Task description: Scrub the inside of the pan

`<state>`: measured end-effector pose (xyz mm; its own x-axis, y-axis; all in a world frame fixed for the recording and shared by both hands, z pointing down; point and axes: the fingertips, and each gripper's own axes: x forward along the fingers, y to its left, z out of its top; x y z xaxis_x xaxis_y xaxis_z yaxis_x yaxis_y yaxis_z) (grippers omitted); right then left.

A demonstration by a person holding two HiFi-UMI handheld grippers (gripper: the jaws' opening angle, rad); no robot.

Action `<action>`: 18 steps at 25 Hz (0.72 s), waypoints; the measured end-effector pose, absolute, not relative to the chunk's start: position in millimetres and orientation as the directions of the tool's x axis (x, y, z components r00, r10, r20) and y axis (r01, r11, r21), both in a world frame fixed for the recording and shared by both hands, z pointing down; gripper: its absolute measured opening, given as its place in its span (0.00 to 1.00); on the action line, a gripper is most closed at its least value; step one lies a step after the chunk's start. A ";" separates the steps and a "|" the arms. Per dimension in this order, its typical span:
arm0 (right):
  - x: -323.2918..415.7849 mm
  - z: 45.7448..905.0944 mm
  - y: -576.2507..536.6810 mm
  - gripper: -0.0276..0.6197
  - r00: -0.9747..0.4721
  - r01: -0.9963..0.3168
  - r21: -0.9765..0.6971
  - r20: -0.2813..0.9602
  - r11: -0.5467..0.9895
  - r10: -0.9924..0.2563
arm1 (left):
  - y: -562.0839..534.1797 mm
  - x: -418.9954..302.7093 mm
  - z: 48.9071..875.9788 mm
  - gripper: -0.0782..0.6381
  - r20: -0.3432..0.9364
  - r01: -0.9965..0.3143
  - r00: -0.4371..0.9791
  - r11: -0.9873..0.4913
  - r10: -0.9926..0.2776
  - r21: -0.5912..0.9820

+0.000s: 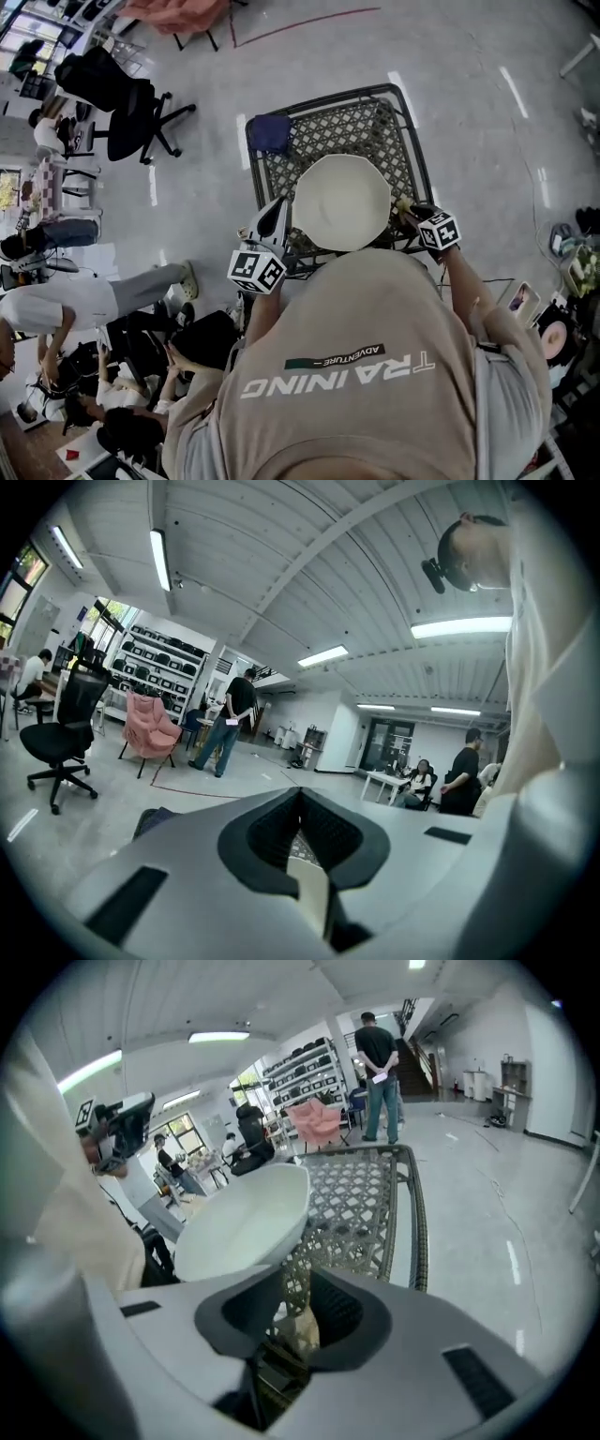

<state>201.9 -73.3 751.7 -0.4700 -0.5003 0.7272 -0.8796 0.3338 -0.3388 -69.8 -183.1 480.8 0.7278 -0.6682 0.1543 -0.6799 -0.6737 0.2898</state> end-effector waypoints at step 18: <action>166.3 536.0 -108.6 0.07 -0.510 -0.779 -0.482 0.117 0.400 -0.852 | -171.9 -29.1 489.3 0.13 0.056 -0.507 0.853 -0.799 -0.518 0.324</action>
<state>166.3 -108.6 536.0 -0.5102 -0.8521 0.1167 -0.7791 0.4004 -0.4824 -29.1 -171.9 489.3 0.8533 -0.5184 0.0561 -0.5066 -0.7988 0.3244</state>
